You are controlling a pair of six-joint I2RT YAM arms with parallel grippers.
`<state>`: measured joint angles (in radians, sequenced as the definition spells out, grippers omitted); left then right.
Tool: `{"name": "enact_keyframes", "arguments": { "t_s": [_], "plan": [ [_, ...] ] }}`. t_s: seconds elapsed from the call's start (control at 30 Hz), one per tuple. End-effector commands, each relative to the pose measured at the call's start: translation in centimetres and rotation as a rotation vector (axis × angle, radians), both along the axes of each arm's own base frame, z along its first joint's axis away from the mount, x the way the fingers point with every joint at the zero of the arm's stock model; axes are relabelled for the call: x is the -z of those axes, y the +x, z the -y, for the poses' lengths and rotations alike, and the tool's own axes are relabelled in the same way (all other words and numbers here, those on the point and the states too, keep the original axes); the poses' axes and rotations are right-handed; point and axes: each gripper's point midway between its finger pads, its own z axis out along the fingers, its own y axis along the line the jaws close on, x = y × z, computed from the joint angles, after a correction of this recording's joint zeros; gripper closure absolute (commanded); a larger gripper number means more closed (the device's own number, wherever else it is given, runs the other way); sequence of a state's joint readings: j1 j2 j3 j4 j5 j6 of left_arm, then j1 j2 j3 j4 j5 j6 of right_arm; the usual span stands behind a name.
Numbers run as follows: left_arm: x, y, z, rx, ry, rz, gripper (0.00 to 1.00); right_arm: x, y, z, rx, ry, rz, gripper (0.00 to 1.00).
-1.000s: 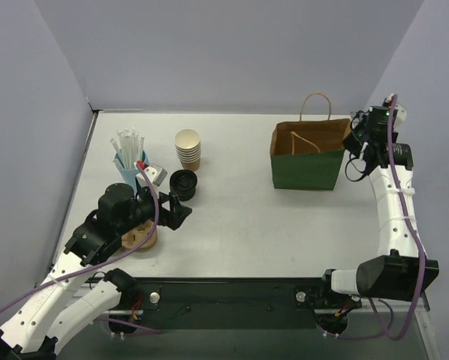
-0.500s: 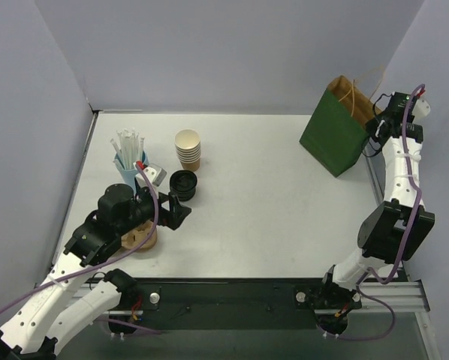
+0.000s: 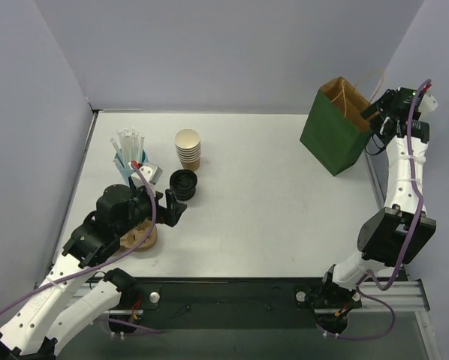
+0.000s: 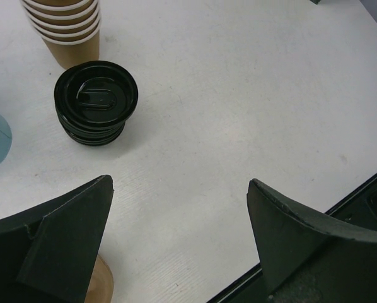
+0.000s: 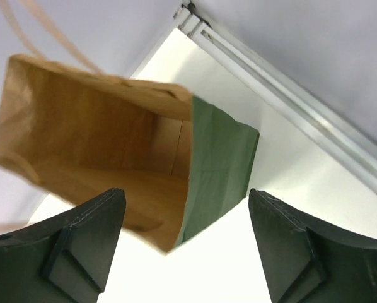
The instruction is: Pack the takeout coffee
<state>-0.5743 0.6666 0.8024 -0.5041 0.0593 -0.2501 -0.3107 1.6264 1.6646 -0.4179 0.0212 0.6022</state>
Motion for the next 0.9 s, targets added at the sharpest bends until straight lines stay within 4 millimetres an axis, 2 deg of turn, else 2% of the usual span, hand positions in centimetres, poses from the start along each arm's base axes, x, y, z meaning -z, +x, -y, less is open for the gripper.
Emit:
{"name": "enact_keyframes", "arguments": {
  "t_s": [0.0,0.07,0.1,0.17,0.2,0.27,0.3,0.33,0.37,0.4,0.43,0.47,0.5,0.53,0.6,0.63,0.67,0.7,0.73,0.77,0.8,0.83,0.87],
  "plan": [
    [-1.2,0.8,-1.5,-0.091,0.011,0.046,0.03,-6.8,-3.0,-1.1,-0.024,-0.138,0.063,0.18],
    [-0.8,1.5,-2.4,-0.151,0.035,0.047,0.03,-7.5,-4.0,-2.2,-0.047,-0.166,0.064,0.18],
    [-0.8,1.8,-2.6,-0.17,0.044,0.047,0.03,-7.4,-3.9,-4.0,-0.107,-0.186,0.055,0.18],
    [-0.2,2.3,-3.0,-0.199,0.08,0.03,0.03,-7.2,-4.4,-6.5,-0.179,-0.202,0.046,0.18],
    [-0.1,2.6,-3.1,-0.208,0.088,0.026,0.03,-6.9,-4.3,-9.1,-0.258,-0.199,0.046,0.18],
    [0.8,3.3,-3.5,-0.244,0.116,0.002,0.03,-6.1,-5.3,-12.1,-0.351,-0.199,0.039,0.18],
    [0.7,3.6,-3.5,-0.258,0.112,-0.005,0.03,-5.9,-5.5,-15.3,-0.437,-0.194,0.046,0.19],
    [1.4,4.2,-3.8,-0.279,0.133,-0.034,0.04,-4.9,-6.1,-17.0,-0.478,-0.185,0.036,0.2],
    [1.3,4.5,-3.8,-0.28,0.133,-0.046,0.06,-5.0,-5.7,-19.0,-0.527,-0.183,0.072,0.21],
    [0.4,5.0,-3.8,-0.289,0.124,-0.04,0.1,-5.0,-6.0,-23.4,-0.65,-0.173,0.105,0.21],
    [0.3,5.8,-4.0,-0.303,0.123,-0.04,0.1,-3.9,-5.7,-25.3,-0.686,-0.163,0.103,0.21],
    [-0.4,6.2,-3.6,-0.275,0.12,-0.009,0.1,-4.0,-5.3,-27.1,-0.71,-0.155,0.125,0.22],
    [-1.3,6.7,-3.1,-0.245,0.114,0.029,0.1,-2.9,-5.2,-29.5,-0.75,-0.141,0.099,0.22],
    [-2.9,7.8,-2.3,-0.222,0.097,0.093,0.1,-2.7,-5.3,-30.8,-0.769,-0.12,0.092,0.23],
    [-4.3,9.2,-1.9,-0.212,0.12,0.136,0.11,-2.2,-5.7,-32.6,-0.813,-0.113,0.083,0.23],
    [-5.4,10.6,-1.3,-0.211,0.135,0.138,0.12,-2.1,-6.4,-33.8,-0.855,-0.109,0.083,0.24],
    [-5.5,11.3,-1.0,-0.195,0.166,0.138,0.14,-1.1,-7.0,-34.0,-0.865,-0.105,0.059,0.24],
    [-5.9,12.0,-0.3,-0.165,0.173,0.137,0.16,-1.1,-7.7,-34.1,-0.879,-0.098,0.064,0.24],
    [-4.3,13.1,0.8,-0.126,0.209,0.088,0.2,-0.7,-8.4,-34.6,-0.908,-0.086,0.061,0.24],
    [-5.9,14.0,1.5,-0.1,0.213,0.117,0.21,-0.4,-9.1,-35.0,-0.96,-0.089,0.06,0.24],
    [-5.6,14.7,2.0,-0.086,0.225,0.104,0.22,0.3,-9.9,-34.8,-0.968,-0.09,0.048,0.24],
    [-3.7,15.8,2.7,-0.064,0.259,0.048,0.23,0.5,-10.4,-34.6,-0.969,-0.092,0.045,0.23],
    [-5.1,16.7,3.2,-0.064,0.25,0.069,0.24,0.7,-10.9,-34.5,-0.98,-0.093,0.043,0.24]
  ]
}}
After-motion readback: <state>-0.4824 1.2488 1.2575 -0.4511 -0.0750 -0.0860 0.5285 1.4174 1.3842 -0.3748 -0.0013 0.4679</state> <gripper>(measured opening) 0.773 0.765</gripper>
